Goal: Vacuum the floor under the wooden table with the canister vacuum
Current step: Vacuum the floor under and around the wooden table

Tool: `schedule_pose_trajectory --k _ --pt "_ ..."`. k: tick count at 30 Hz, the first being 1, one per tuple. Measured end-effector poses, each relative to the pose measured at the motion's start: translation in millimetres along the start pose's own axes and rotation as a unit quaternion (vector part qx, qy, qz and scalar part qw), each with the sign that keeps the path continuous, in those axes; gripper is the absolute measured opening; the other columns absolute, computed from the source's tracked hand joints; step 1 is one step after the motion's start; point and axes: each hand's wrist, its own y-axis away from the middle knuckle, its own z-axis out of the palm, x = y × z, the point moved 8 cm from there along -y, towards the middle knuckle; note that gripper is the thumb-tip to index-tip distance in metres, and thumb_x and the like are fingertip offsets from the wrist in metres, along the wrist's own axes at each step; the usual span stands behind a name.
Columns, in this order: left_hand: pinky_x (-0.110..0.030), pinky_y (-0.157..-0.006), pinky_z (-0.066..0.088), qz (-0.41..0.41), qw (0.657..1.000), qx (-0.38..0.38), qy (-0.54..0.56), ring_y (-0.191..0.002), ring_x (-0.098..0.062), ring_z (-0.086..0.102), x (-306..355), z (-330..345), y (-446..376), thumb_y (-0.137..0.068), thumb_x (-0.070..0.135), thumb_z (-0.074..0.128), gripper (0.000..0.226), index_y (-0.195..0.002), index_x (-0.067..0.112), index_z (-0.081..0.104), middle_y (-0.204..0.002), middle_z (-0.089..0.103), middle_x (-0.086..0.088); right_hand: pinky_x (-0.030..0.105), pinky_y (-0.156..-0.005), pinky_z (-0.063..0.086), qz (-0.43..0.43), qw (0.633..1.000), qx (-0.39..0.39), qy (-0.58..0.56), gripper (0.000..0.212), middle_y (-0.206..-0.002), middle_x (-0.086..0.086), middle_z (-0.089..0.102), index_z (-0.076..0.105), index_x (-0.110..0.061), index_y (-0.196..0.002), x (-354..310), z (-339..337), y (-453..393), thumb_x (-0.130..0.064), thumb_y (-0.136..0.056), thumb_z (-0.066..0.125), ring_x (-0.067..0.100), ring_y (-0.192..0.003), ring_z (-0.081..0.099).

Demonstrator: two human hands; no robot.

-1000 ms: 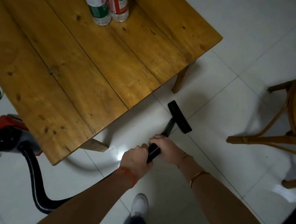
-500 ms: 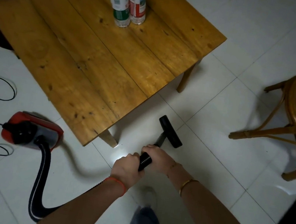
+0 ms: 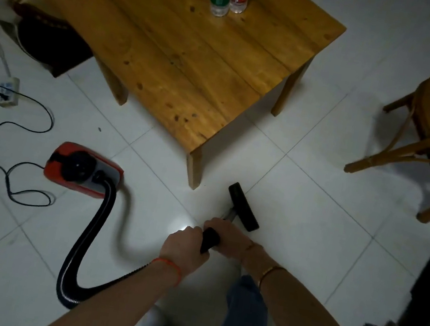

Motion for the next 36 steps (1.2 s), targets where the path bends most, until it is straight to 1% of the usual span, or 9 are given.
schedule_pose_trajectory --k 6,15,17,20,23,26,30,33,36 --pt "-0.027 -0.066 0.042 -0.008 1.0 0.005 0.008 -0.085 -0.023 0.064 -57 16 56 -0.086 0.03 0.049 0.022 -0.097 0.012 0.054 -0.095 0.062 -0.003 0.043 -0.083 0.049 -0.01 1.0 0.009 0.005 0.011 -0.098 0.016 0.06 0.057 -0.001 -0.095 -64 52 5 -0.004 -0.084 0.055 0.029 -0.089 0.059" --pt "-0.026 -0.067 0.043 -0.04 0.999 0.011 0.017 -0.086 -0.021 0.064 -139 18 110 -0.087 0.03 0.049 0.024 -0.103 0.012 0.055 -0.098 0.063 -0.003 0.038 -0.084 0.049 -0.059 0.998 -0.013 0.0 0.016 -0.096 0.013 0.062 0.059 -0.004 -0.095 -149 101 -15 0.0 -0.079 0.061 0.025 -0.089 0.059" --pt "-0.026 -0.067 0.044 -0.049 0.998 0.01 0.027 -0.086 -0.021 0.064 -156 16 117 -0.087 0.029 0.05 0.025 -0.103 0.012 0.055 -0.098 0.063 -0.004 0.035 -0.083 0.048 -0.074 0.997 -0.027 0.009 0.014 -0.093 0.01 0.061 0.058 -0.006 -0.092 -168 107 -24 0.0 -0.079 0.059 0.023 -0.088 0.059" --pt "-0.027 -0.068 0.046 -0.066 0.997 0.018 0.03 -0.087 -0.021 0.064 -181 11 123 -0.087 0.03 0.05 0.026 -0.106 0.012 0.055 -0.1 0.063 -0.004 0.03 -0.081 0.044 -0.1 0.993 -0.048 0.04 0.016 -0.08 -0.007 0.05 0.05 -0.015 -0.085 -193 114 -40 -0.001 -0.081 0.055 0.015 -0.081 0.051" --pt "-0.025 -0.065 0.044 -0.086 0.995 0.034 0.04 -0.085 -0.02 0.064 -208 3 127 -0.088 0.03 0.049 0.025 -0.106 0.013 0.055 -0.098 0.062 -0.003 0.03 -0.08 0.043 -0.114 0.99 -0.059 0.049 0.011 -0.086 0.002 0.056 0.054 -0.013 -0.086 -218 119 -61 -0.002 -0.083 0.056 0.012 -0.08 0.047" --pt "-0.024 -0.063 0.044 -0.103 0.992 0.056 0.054 -0.082 -0.018 0.063 -232 -6 129 -0.09 0.03 0.049 0.024 -0.104 0.013 0.056 -0.095 0.062 -0.002 0.031 -0.084 0.043 -0.135 0.985 -0.076 0.077 0.023 -0.079 -0.006 0.047 0.045 -0.024 -0.077 -242 123 -82 -0.005 -0.085 0.054 0.014 -0.079 0.048" --pt "-0.022 -0.062 0.037 -0.121 0.987 0.08 0.072 -0.077 -0.015 0.058 -262 -16 124 -0.091 0.033 0.05 0.024 -0.104 0.013 0.055 -0.089 0.056 0.0 0.035 -0.086 0.047 -0.172 0.976 -0.087 0.097 0.007 -0.092 0.01 0.057 0.056 -0.008 -0.091 -264 121 -112 -0.003 -0.086 0.053 0.023 -0.085 0.057" --pt "-0.021 -0.061 0.036 -0.137 0.983 0.084 0.09 -0.069 -0.011 0.048 -276 -22 114 -0.091 0.035 0.051 0.027 -0.106 0.014 0.054 -0.083 0.047 0.004 0.039 -0.085 0.048 -0.184 0.973 -0.1 0.1 0.011 -0.099 0.017 0.06 0.058 0.0 -0.094 -270 114 -132 0.001 -0.085 0.053 0.029 -0.089 0.059" --pt "-0.021 -0.062 0.037 -0.149 0.98 0.083 0.107 -0.074 -0.012 0.053 -282 -33 96 -0.091 0.036 0.051 0.029 -0.108 0.013 0.053 -0.092 0.056 0.0 0.038 -0.086 0.048 -0.19 0.971 -0.108 0.099 0.013 -0.101 0.017 0.059 0.059 0.001 -0.096 -269 98 -154 0.001 -0.084 0.054 0.029 -0.091 0.059"
